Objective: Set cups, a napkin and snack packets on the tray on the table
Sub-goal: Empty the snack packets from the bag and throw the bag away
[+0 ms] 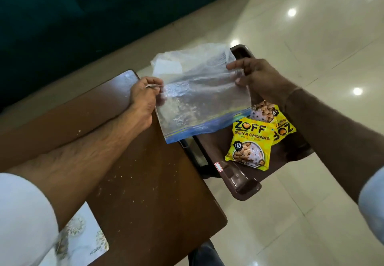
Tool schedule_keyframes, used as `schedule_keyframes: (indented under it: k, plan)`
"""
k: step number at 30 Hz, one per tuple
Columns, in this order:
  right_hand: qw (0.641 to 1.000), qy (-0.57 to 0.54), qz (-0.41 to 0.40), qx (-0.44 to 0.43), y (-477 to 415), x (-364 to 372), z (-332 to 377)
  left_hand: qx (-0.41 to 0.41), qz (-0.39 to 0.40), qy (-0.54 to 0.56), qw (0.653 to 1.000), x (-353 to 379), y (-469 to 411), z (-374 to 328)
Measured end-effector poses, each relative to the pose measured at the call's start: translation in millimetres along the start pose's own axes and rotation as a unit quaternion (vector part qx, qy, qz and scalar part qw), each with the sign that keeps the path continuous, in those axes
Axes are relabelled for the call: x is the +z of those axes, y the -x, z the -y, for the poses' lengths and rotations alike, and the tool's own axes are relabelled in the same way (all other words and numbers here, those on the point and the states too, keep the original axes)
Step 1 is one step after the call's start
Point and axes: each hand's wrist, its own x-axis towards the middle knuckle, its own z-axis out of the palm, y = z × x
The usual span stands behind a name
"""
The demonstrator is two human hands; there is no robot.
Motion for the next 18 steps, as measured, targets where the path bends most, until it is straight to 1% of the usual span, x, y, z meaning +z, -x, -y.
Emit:
schedule_keyframes:
  k: [2, 4, 6, 7, 11, 16, 18]
  plan:
    - [0.997, 0.064, -0.023, -0.025, 2, 4, 17, 0.017, 0.006, -0.025, 1.0, -8, 3, -10]
    - [0.987, 0.144, -0.052, -0.058, 5, 9, 37, 0.038, -0.006, -0.047, 0.998, -19, 9, -23]
    - [0.961, 0.249, -0.078, -0.092, 10, 17, 57, 0.063, -0.012, -0.061, 0.996, -35, 17, -40]
    - [0.949, 0.282, -0.09, -0.107, 12, 21, 68, 0.077, -0.017, -0.074, 0.994, -43, 20, -49]
    - [0.94, 0.288, -0.12, -0.142, 23, 39, 127, 0.11, -0.039, -0.121, 0.986, -81, 41, -99]
    - [0.929, 0.294, -0.115, -0.191, 50, 64, 230, 0.148, -0.09, -0.187, 0.967, -154, 88, -178]
    - [0.924, 0.288, -0.114, -0.223, 65, 76, 277, 0.157, -0.099, -0.209, 0.96, -187, 110, -210]
